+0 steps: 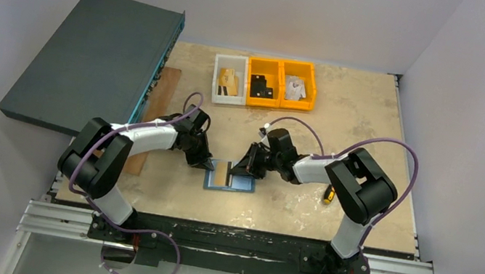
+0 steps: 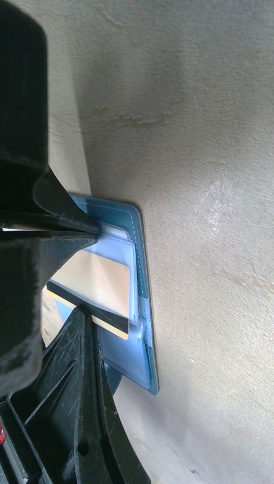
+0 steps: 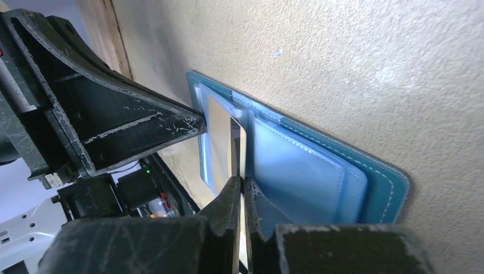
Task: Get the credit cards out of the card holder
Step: Remove the credit card from the card holder.
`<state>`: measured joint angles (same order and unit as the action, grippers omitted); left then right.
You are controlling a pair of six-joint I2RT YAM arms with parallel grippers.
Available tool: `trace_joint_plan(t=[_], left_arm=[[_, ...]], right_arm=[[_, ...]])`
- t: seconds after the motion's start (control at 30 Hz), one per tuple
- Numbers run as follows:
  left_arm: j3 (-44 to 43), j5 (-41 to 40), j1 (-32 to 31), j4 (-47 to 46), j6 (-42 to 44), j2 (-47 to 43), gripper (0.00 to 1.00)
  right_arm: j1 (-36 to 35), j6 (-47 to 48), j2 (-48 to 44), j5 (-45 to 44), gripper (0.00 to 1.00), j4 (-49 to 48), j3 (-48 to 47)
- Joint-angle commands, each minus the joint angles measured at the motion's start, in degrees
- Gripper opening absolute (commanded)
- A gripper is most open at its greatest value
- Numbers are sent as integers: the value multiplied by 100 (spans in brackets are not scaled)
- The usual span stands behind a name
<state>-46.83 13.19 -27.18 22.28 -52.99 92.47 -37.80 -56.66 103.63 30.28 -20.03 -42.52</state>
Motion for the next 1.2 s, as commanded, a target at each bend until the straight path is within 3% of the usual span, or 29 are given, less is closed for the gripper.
trace_joint_plan(t=[0.0, 0.07, 0.2, 0.3, 0.7, 0.97, 1.17], left_arm=[[222, -854, -41, 570, 102, 346, 0], [220, -849, -41, 569, 102, 343, 0], [227, -818, -42, 540, 97, 359, 0], [227, -811, -40, 527, 87, 351, 0], [200, -717, -40, 456, 69, 400, 0], [233, -886, -34, 572, 33, 304, 0], [271, -1077, -42, 676, -2, 237, 0]], right_arm=[[100, 248, -265, -232, 0, 259, 6], [143, 263, -269, -183, 0, 227, 19], [143, 251, -191, -54, 21, 49, 20], [146, 190, -70, 41, 26, -107, 3], [140, -9, 391, 344, 23, -539, -75], [173, 20, 234, 259, 3, -422, 27], [374, 198, -124, -4, 0, -96, 228]])
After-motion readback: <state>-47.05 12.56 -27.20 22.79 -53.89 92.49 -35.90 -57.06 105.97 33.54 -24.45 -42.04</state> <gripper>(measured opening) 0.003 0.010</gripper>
